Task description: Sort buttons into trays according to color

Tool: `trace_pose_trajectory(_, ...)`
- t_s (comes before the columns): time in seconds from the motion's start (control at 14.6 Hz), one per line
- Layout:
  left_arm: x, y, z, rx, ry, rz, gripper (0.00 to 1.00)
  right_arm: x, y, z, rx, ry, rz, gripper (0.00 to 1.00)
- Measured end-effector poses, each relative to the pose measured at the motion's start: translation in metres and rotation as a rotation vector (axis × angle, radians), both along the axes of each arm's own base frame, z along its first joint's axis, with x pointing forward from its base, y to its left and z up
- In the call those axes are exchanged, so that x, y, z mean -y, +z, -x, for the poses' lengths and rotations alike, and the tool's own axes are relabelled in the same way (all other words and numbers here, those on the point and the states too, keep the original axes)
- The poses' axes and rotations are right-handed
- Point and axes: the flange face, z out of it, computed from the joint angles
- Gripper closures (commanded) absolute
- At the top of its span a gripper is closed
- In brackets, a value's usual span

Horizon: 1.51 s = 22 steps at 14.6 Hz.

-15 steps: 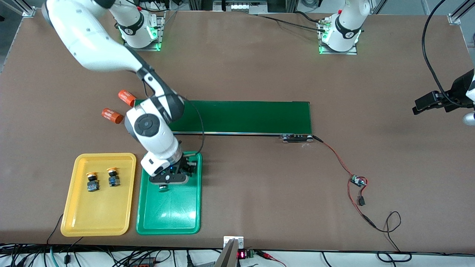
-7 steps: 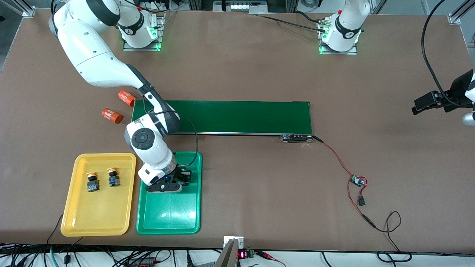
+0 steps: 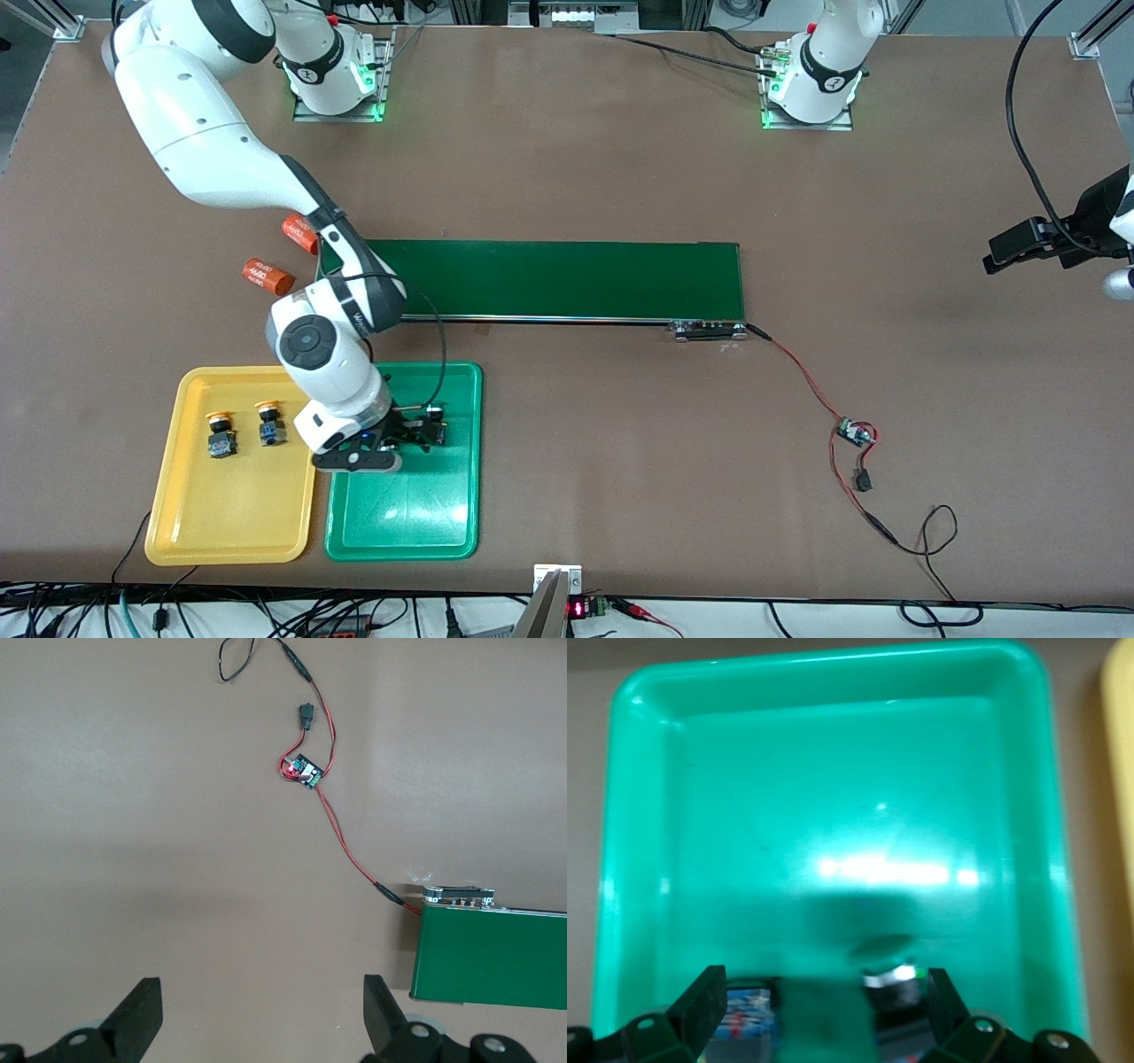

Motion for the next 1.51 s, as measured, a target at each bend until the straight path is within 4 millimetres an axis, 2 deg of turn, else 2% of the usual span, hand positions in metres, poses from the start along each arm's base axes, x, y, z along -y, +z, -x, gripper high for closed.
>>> trace_pose_trajectory(0.14, 0.0, 0.0, 0.0, 0.0, 0.0, 0.0, 0.0, 0.009, 0.029, 0.0, -0.044, -0.004, 0.045, 0.0)
trace_pose_trajectory(0.21, 0.0, 0.0, 0.0, 0.0, 0.0, 0.0, 0.0, 0.015, 0.053, 0.0, -0.064, 0.001, 0.043, 0.0)
trace_pose_trajectory(0.34, 0.0, 0.0, 0.0, 0.0, -0.001, 0.0, 0.0, 0.036, 0.117, 0.001, -0.098, 0.053, 0.007, 0.0)
trace_pose_trajectory(0.48, 0.002, 0.0, 0.0, 0.0, -0.003, 0.0, 0.0, 0.078, 0.184, 0.012, -0.14, 0.107, 0.005, 0.0)
trace_pose_trajectory(0.62, 0.003, 0.0, 0.0, 0.001, -0.005, 0.0, 0.0, 0.12, 0.243, 0.039, -0.193, 0.1, 0.028, 0.0)
trace_pose_trajectory(0.75, 0.003, 0.0, 0.0, 0.001, -0.005, 0.0, 0.0, 0.145, 0.292, 0.075, -0.254, 0.079, 0.069, 0.0)
trace_pose_trajectory(0.89, 0.003, 0.0, 0.0, 0.001, -0.005, 0.0, 0.0, 0.164, 0.33, 0.11, -0.307, 0.093, 0.106, 0.0)
trace_pose_trajectory(1.03, 0.003, 0.001, 0.0, 0.001, -0.005, 0.0, 0.0, 0.187, 0.358, 0.138, -0.344, 0.095, 0.127, 0.0)
trace_pose_trajectory(1.17, 0.003, 0.001, 0.0, 0.001, -0.005, 0.0, 0.0, 0.21, 0.37, 0.159, -0.352, 0.078, 0.12, 0.0)
trace_pose_trajectory(1.3, 0.003, 0.001, 0.0, 0.001, -0.005, 0.0, 0.0, 0.23, 0.368, 0.175, -0.372, 0.077, 0.102, 0.0)
trace_pose_trajectory(1.51, 0.003, 0.001, 0.0, 0.001, -0.005, 0.0, 0.0, 0.264, 0.355, 0.178, -0.397, 0.095, 0.043, 0.0)
